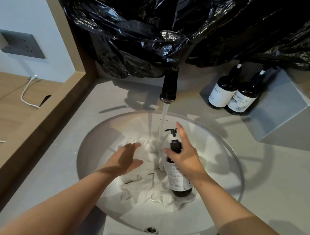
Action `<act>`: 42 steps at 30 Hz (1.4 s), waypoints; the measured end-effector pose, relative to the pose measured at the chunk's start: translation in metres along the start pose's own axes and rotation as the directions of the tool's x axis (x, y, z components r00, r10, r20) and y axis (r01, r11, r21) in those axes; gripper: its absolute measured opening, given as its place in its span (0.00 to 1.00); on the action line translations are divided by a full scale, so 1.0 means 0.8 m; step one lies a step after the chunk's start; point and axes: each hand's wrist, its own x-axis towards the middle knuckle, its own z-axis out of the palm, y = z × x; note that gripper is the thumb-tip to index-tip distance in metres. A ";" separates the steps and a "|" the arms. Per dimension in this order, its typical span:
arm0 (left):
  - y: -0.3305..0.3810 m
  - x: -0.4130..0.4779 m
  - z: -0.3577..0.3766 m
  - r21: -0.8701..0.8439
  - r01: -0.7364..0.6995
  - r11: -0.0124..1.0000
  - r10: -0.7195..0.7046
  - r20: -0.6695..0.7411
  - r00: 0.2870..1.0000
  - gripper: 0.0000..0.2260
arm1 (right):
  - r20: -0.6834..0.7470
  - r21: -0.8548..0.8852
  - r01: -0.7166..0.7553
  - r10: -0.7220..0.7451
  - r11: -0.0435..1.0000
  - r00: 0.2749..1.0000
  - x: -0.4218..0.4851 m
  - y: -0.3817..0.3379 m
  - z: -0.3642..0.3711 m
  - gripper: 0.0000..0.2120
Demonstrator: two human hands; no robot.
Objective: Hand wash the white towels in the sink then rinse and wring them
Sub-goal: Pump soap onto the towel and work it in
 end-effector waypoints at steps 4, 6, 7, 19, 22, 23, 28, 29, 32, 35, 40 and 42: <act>-0.007 0.000 -0.005 -0.077 0.055 0.996 -0.060 -0.060 0.996 0.30 | 0.160 -0.088 0.023 -0.008 0.996 0.987 0.001 -0.022 0.005 0.30; -0.013 0.000 -0.011 -0.121 0.119 0.986 -0.133 -0.121 0.984 0.26 | 0.202 -0.128 0.034 -0.007 0.991 0.979 0.000 -0.028 0.010 0.27; -0.016 0.000 -0.013 -0.141 0.146 0.979 -0.167 -0.153 0.974 0.23 | 0.217 -0.146 0.039 -0.006 0.989 0.976 -0.001 -0.031 0.012 0.25; -0.021 -0.012 -0.019 -0.170 0.223 0.960 -0.252 -0.172 0.952 0.20 | 0.261 -0.237 0.026 0.038 0.971 0.965 -0.006 -0.045 0.031 0.31; -0.019 -0.013 -0.019 -0.157 0.219 0.963 -0.243 -0.159 0.957 0.21 | 0.257 -0.269 0.045 0.027 0.962 0.966 -0.006 -0.046 0.031 0.26; -0.018 -0.014 -0.018 -0.149 0.212 0.966 -0.235 -0.158 0.959 0.21 | 0.238 -0.268 0.037 0.029 0.963 0.971 -0.006 -0.044 0.031 0.23; -0.019 -0.014 -0.021 -0.140 0.209 0.968 -0.230 -0.161 0.960 0.21 | 0.199 -0.190 0.006 0.032 0.982 0.979 -0.007 -0.040 0.023 0.21; -0.018 -0.013 -0.022 -0.142 0.211 0.967 -0.233 -0.160 0.959 0.21 | 0.216 -0.173 0.003 0.035 0.985 0.976 -0.008 -0.041 0.021 0.23; -0.017 -0.011 -0.025 -0.141 0.216 0.966 -0.238 -0.164 0.957 0.22 | 0.253 -0.194 0.015 0.035 0.981 0.967 -0.010 -0.043 0.019 0.27; -0.017 -0.012 -0.024 -0.137 0.211 0.968 -0.233 -0.166 0.958 0.22 | 0.238 -0.231 0.024 0.032 0.973 0.971 -0.011 -0.045 0.019 0.21; -0.018 -0.014 -0.023 -0.142 0.212 0.967 -0.236 -0.178 0.955 0.21 | 0.227 -0.206 0.014 0.034 0.978 0.973 -0.012 -0.044 0.019 0.19; -0.018 -0.015 -0.023 -0.144 0.214 0.966 -0.238 -0.176 0.955 0.21 | 0.239 -0.177 0.016 0.027 0.984 0.971 -0.011 -0.044 0.020 0.24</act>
